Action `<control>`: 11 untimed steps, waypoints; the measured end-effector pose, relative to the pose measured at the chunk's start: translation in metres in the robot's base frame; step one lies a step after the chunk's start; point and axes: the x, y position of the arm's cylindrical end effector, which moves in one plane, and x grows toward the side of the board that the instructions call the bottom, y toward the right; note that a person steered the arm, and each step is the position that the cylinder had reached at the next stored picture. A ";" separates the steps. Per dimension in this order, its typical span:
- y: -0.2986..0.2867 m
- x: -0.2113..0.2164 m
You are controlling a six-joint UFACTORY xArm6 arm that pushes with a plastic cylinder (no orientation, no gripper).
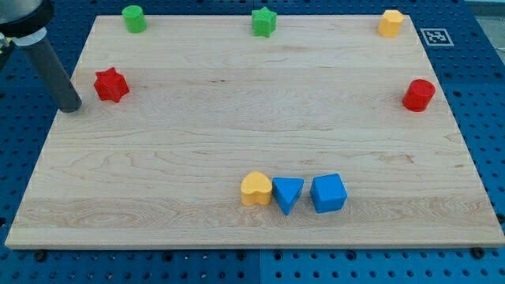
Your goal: Move the red star closest to the blue blocks
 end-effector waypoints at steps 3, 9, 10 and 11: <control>0.045 -0.049; 0.357 0.081; 0.357 0.026; 0.397 -0.026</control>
